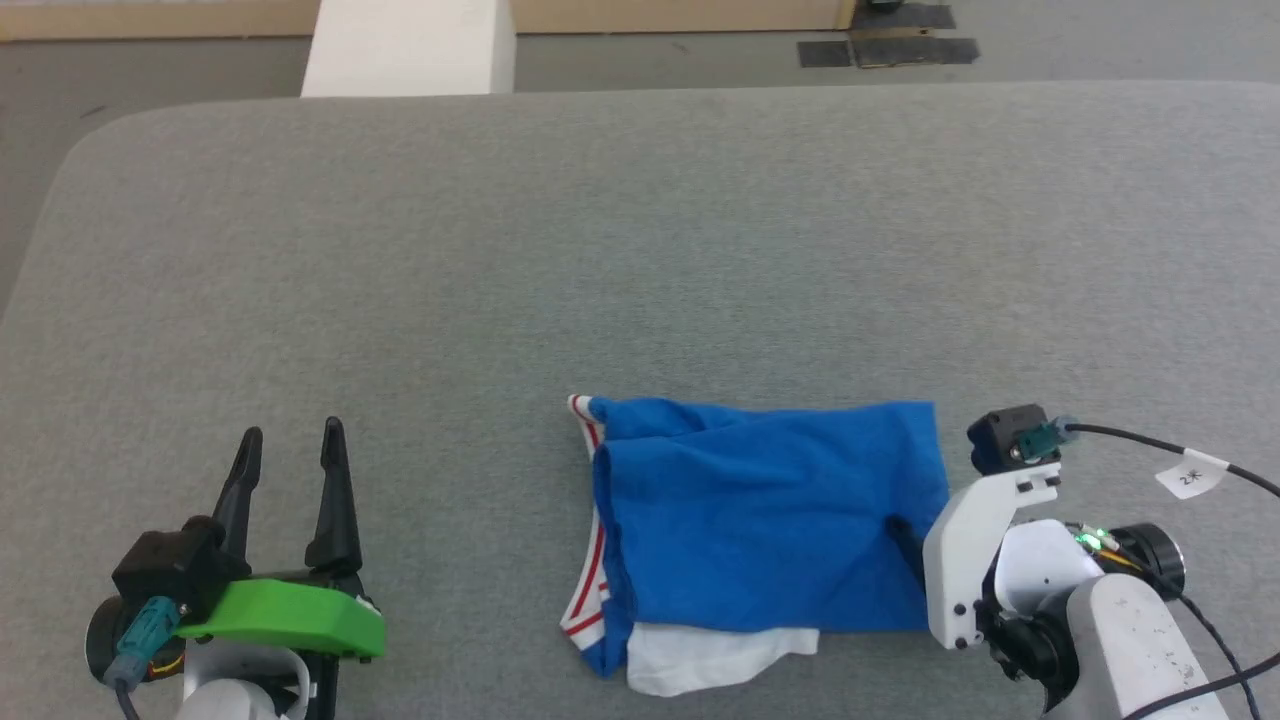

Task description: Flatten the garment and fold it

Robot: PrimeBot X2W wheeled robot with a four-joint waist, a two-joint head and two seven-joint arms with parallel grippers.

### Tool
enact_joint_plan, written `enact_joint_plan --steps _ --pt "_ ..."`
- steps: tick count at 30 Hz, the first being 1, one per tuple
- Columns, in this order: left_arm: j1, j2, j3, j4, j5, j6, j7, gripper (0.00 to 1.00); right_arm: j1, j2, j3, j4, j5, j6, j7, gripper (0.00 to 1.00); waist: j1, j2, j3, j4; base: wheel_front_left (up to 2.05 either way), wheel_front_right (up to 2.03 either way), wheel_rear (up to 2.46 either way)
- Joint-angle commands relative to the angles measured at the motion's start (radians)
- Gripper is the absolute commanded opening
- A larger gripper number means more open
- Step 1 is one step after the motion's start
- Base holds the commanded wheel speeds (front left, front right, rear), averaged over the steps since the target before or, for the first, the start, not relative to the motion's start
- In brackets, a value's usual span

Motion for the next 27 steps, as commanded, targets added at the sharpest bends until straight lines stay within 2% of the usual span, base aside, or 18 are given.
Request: enact_joint_plan --steps 1,7,8,10,14,17,22,27 --pt "-0.021 0.001 -0.001 0.003 0.005 -0.004 -0.006 1.0 -0.003 0.001 -0.003 0.017 -0.002 -0.001 0.011 1.0 0.0 -0.0001 0.014 0.026 0.0 0.0 0.0" --pt "-0.028 -0.002 -0.009 0.011 0.005 -0.007 -0.007 1.0 -0.017 0.002 0.009 0.082 0.003 -0.001 0.053 1.0 0.0 -0.0001 0.017 0.052 0.0 0.0 0.0" --pt "-0.028 -0.003 -0.01 0.012 0.004 -0.007 -0.007 1.0 -0.019 0.002 0.008 0.088 0.006 -0.001 0.059 0.53 0.0 -0.0001 0.016 0.054 0.0 0.0 0.0" --pt "-0.027 -0.004 -0.012 0.016 0.003 -0.007 -0.007 1.0 -0.026 0.002 0.014 0.096 0.008 -0.001 0.07 0.0 0.0 -0.0001 0.012 0.056 0.0 0.0 0.0" --pt "-0.026 -0.006 -0.016 0.02 0.005 0.0 -0.007 1.0 -0.076 -0.043 0.087 0.06 -0.002 -0.001 0.082 0.0 0.0 -0.0001 -0.007 0.038 0.0 0.0 0.0" --pt "-0.016 -0.004 -0.006 0.008 0.001 0.007 -0.007 1.0 -0.124 -0.093 0.172 0.029 0.021 -0.001 0.09 0.0 0.0 -0.0001 -0.01 -0.016 0.0 0.0 0.0" --pt "0.004 0.013 0.007 -0.016 0.0 0.011 -0.005 1.0 -0.25 -0.195 0.317 0.009 0.09 -0.001 0.133 0.0 0.0 -0.0001 0.026 -0.181 0.0 0.0 0.0" --pt "-0.032 0.032 -0.003 -0.042 0.009 0.002 0.006 1.0 -0.356 -0.27 0.313 0.037 0.117 -0.001 0.13 0.0 0.0 -0.0001 0.081 -0.293 0.0 0.0 0.0"
